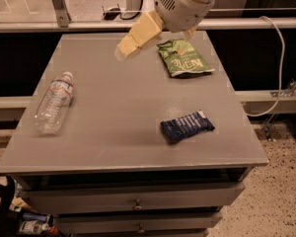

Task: Place water bottle upright

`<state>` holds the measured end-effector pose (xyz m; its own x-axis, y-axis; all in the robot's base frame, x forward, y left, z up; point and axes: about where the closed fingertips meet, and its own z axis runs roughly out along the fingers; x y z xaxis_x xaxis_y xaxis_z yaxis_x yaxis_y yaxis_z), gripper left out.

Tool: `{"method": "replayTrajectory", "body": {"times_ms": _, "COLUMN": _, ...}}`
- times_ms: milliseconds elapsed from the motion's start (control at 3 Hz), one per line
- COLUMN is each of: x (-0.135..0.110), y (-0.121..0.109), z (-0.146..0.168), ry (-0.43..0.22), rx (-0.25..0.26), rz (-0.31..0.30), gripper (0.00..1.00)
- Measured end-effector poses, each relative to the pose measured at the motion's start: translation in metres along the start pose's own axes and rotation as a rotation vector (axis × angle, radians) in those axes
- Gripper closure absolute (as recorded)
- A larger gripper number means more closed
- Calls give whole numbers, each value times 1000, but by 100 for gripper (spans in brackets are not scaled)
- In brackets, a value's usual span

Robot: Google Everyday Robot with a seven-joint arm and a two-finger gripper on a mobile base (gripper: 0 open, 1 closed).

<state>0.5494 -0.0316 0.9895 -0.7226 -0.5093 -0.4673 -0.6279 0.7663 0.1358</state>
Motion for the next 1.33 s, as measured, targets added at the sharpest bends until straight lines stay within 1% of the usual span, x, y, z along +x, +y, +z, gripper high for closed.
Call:
{"method": "replayTrajectory", "body": {"times_ms": 333, "x": -20, "y": 1, "z": 24, "ry": 59, "rx": 19, "rz": 172, "gripper": 0}}
{"method": "replayTrajectory", "body": {"times_ms": 667, "x": -37, "y": 9, "z": 42, "ry": 114, "rx": 67, "rz": 288, "gripper": 0}}
{"method": "replayTrajectory", "body": {"times_ms": 1000, "x": -73, "y": 42, "z": 83, "ry": 155, "rx": 92, "rz": 385, "gripper": 0}}
{"method": "replayTrajectory", "body": {"times_ms": 1333, "x": -95, "y": 67, "z": 113, "ry": 175, "rx": 79, "rz": 404, "gripper": 0}}
